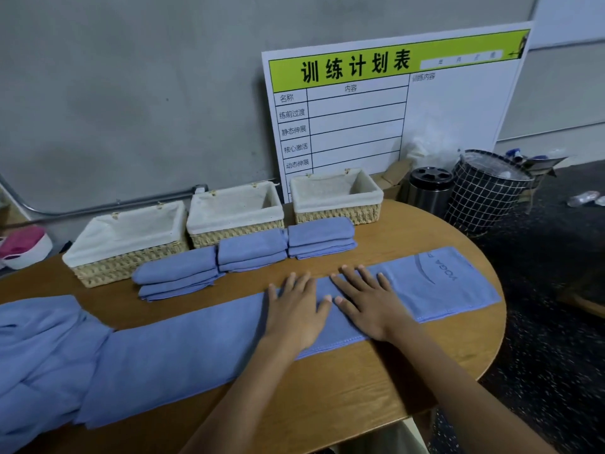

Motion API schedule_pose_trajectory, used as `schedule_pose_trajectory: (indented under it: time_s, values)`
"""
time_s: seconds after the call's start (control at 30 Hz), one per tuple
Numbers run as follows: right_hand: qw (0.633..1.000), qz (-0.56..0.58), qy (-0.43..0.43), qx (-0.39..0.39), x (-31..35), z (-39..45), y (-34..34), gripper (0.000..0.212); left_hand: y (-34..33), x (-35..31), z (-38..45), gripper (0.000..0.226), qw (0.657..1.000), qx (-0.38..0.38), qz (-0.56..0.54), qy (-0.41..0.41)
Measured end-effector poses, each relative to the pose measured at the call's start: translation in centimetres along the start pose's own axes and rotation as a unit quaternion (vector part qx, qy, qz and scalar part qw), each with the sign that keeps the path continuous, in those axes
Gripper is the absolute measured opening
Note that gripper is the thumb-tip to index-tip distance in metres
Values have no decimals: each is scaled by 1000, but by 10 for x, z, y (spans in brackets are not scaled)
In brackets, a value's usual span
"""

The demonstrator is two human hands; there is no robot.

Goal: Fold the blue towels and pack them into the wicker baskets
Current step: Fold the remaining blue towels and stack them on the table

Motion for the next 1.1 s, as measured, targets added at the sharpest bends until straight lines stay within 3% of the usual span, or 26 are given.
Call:
schedule_pose_trajectory:
  time_s: [0.07, 0.23, 0.37, 0.5, 0.63, 1.0, 1.1]
  values:
    - [1000, -7, 4, -7, -1, 0, -1, 113, -8, -21, 6, 65, 1000, -16, -10, -23]
    - [999, 14, -28, -35, -41, -9, 15, 94, -23, -16, 8, 65, 999, 14, 16, -29]
    - [999, 4, -37, -39, -58, -13, 19, 102, -6, -45, 20, 64, 1000, -2, 19, -16]
    - [998, 7, -38, -44, -61, -14, 19, 113, -23, -67, 19, 71, 998, -15, 1, -67]
    - [998, 16, -40, -43, -65, -20, 24, 99, -19, -66, 26, 69, 999, 4, 7, -52]
    - [995, 15, -84, -43, -102, -31, 41, 93, -20, -68, 27, 65, 999, -11, 4, -51]
    - [994, 16, -95, -49, -121, -36, 44, 106, -19, -70, 27, 65, 999, -1, 13, -53]
Point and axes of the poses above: each hand's wrist, its own z-axis towards the middle knuckle, its own y-axis out of the back of the hand, x = y × z, the point moved 2 cm from there along z, towards the middle knuckle, and after that the axes turned 6 degrees about z, right-handed, at the moved point
